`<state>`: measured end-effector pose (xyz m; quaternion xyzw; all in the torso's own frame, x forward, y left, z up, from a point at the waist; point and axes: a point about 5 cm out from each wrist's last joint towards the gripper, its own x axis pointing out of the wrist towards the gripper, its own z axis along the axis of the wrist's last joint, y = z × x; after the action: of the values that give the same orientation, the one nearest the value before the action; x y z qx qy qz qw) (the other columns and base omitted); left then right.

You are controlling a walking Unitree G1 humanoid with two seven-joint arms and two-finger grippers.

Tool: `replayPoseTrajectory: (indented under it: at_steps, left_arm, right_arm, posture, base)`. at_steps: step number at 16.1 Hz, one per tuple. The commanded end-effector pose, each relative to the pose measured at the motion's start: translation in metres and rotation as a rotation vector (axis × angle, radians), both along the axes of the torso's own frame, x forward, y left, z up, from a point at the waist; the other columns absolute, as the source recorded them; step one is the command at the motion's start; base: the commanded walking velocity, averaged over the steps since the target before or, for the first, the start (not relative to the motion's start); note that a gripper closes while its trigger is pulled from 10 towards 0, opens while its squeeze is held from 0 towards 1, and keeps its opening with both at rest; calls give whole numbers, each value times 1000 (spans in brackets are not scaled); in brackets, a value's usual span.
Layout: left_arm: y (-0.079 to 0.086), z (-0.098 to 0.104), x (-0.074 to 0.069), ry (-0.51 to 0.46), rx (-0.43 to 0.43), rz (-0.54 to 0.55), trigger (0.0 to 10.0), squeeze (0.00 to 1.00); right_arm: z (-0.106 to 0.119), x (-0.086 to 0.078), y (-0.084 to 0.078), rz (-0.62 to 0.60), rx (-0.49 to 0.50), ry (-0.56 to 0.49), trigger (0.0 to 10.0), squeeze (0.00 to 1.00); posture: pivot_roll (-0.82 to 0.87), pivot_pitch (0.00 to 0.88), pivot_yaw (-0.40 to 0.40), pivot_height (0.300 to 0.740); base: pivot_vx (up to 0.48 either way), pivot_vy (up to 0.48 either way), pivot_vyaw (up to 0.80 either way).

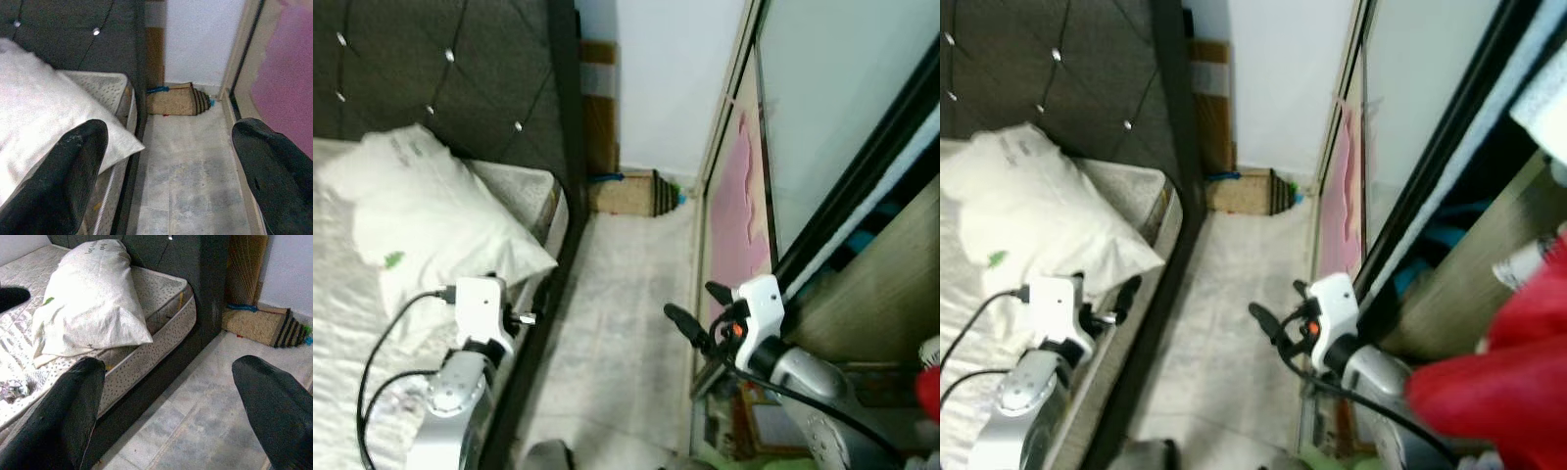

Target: Clean up the room

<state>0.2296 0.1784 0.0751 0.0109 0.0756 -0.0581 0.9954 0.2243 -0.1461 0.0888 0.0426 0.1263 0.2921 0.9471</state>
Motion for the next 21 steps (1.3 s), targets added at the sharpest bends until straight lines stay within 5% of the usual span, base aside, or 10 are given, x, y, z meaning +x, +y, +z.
replayPoseTrajectory:
  at_steps: [1,10,13,16,18,21]
  left_arm:
    - [6,0,-1,3,18,21,10000,0]
    - [5,0,4,-11,46,22,10000,0]
    - [4,0,5,-12,41,23,10000,0]
    - [4,4,6,-28,160,76,10000,0]
    - [1,3,6,-13,82,9,10000,0]
    - [3,3,5,-39,83,22,10000,0]
  right_arm:
    - [3,2,3,5,3,-22,10000,0]
    - [5,13,-5,-84,-25,-77,10000,0]
    - [6,14,-6,-87,-31,-94,10000,0]
    - [6,15,-5,-83,-33,-103,10000,0]
    - [6,15,-5,-82,-33,-105,10000,0]
    - [6,17,-4,-62,-57,-119,10000,0]
  posture:
    - [-8,72,-62,740]
    - [-13,67,-58,740]
    - [-16,69,-59,740]
    - [-19,72,-57,740]
    - [-19,72,-57,740]
    - [-18,71,-56,740]
  base:
    - [0,255,0]
    - [0,213,0]
    - [0,0,571]
    - [0,0,800]
    - [0,0,800]
    - [0,0,800]
